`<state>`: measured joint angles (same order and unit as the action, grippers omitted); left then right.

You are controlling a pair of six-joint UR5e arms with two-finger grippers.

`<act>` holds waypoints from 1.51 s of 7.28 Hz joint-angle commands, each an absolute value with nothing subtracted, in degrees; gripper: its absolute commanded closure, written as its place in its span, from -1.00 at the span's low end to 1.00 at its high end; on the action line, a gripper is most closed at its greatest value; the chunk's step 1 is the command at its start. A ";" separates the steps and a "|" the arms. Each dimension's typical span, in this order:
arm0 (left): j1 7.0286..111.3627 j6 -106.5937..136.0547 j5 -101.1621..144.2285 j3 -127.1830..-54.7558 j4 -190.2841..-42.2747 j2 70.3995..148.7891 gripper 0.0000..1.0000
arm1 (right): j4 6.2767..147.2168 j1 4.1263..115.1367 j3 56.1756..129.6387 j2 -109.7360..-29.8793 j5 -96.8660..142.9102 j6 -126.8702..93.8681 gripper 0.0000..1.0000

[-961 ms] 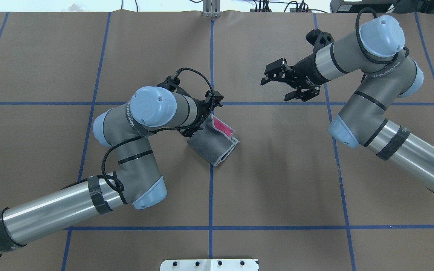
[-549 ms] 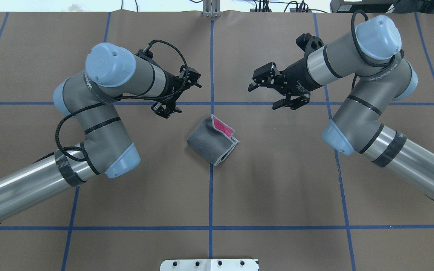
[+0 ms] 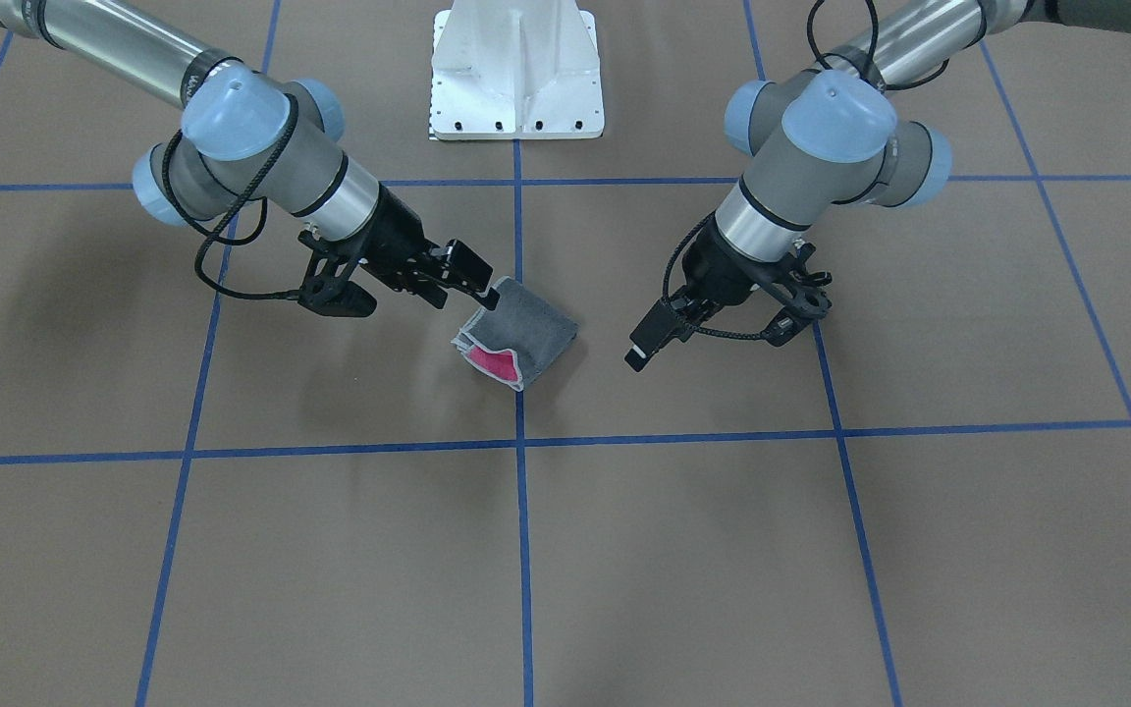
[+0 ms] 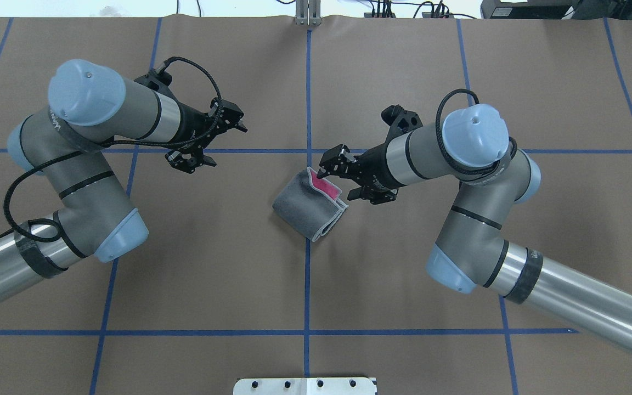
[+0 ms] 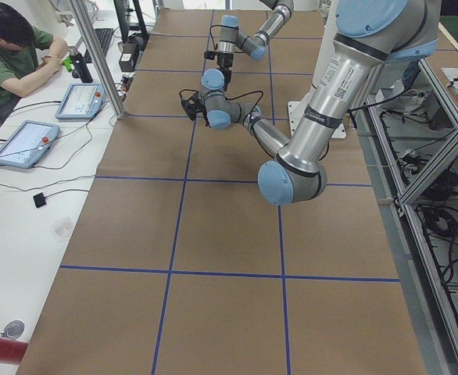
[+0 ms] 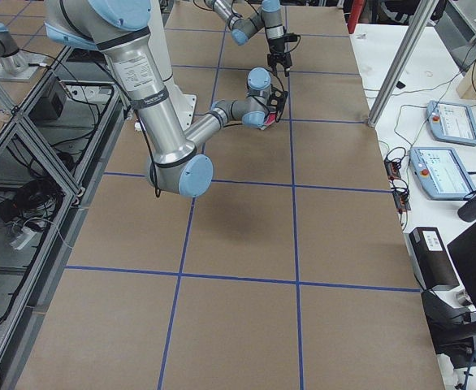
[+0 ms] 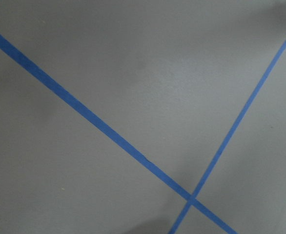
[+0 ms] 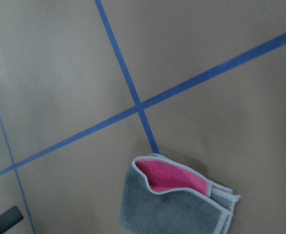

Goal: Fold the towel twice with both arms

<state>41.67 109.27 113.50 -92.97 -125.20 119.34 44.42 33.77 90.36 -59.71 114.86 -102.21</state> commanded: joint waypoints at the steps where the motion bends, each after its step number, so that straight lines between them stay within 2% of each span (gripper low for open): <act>1: 42.36 108.19 113.73 -93.96 -125.33 117.77 -0.99 | 44.47 29.37 90.00 -59.50 110.50 -101.52 0.97; 4: 42.63 108.19 113.73 -93.87 -125.33 117.42 -0.98 | 44.65 27.51 87.47 -58.46 106.52 -98.28 1.00; 6: 42.63 108.19 113.64 -93.78 -125.33 117.33 -0.98 | 44.56 27.51 82.98 -54.77 105.65 -98.17 1.00; 11: 42.71 108.19 113.55 -93.52 -125.42 117.33 -0.98 | 44.39 25.14 81.74 -53.97 103.45 -98.26 1.00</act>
